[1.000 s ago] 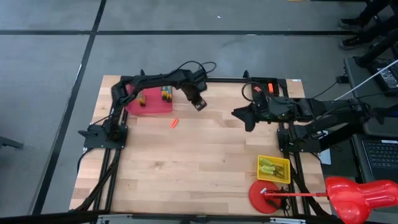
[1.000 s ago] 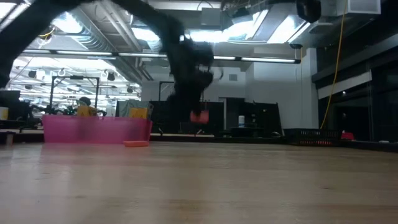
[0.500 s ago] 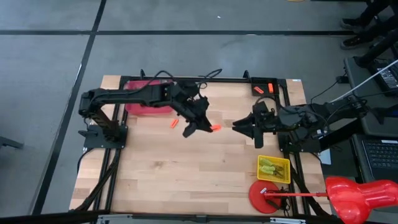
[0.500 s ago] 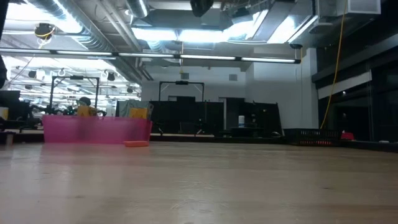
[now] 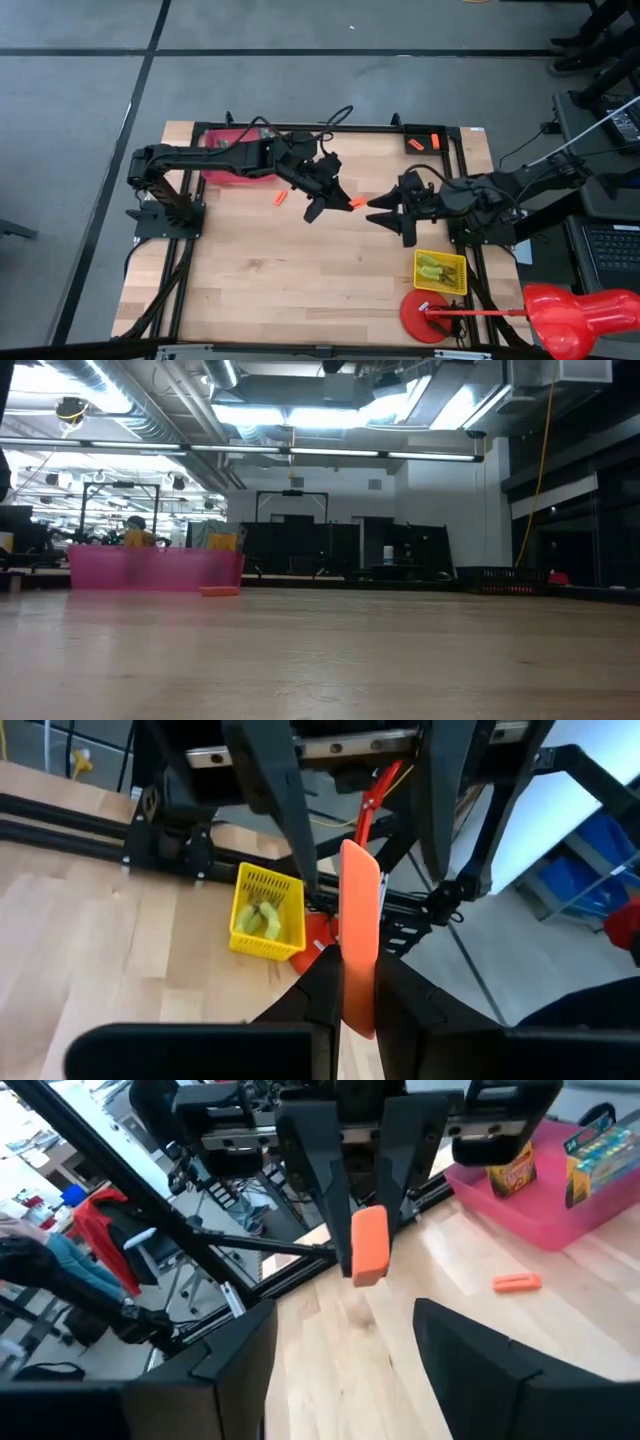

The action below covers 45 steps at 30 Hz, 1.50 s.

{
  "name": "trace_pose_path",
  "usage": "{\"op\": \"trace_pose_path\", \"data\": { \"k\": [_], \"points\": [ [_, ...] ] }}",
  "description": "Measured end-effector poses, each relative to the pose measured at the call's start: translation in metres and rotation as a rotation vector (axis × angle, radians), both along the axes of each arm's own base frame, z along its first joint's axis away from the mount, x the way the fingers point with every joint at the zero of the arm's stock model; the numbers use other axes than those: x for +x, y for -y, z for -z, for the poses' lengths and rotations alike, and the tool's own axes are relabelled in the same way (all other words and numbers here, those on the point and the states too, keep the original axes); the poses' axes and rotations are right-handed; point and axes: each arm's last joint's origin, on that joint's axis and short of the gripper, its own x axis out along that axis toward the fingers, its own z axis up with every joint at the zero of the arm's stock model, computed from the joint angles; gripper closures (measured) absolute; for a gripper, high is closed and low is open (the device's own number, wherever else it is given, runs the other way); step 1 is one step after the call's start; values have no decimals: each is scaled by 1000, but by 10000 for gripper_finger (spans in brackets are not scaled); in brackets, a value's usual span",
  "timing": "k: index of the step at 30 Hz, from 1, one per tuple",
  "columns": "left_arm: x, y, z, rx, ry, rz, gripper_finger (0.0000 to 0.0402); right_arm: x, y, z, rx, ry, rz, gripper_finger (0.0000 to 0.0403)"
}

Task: Pick & Place School Supplies
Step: Put the orange eraser into the black bin

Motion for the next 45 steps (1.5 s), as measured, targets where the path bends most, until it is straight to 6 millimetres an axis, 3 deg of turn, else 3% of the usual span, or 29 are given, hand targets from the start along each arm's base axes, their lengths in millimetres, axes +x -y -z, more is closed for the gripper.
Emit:
{"op": "trace_pose_path", "data": {
  "k": [20,24,30,37,41,45],
  "points": [
    [2,14,-4,-24,26,9,373,26,-7,5,-55,72,36,203],
    [2,15,-3,-23,26,7,373,27,-8,6,-58,66,35,244],
    [2,17,-3,-23,17,6,373,27,-7,6,-98,72,48,364],
    [1,17,-4,-35,18,-4,371,27,-8,4,-121,94,57,371],
    [0,15,-2,-22,-19,-42,315,27,-8,3,-121,103,64,371],
    [-14,9,-1,53,-93,-67,243,27,-8,2,-123,110,83,371]
  ]
}}
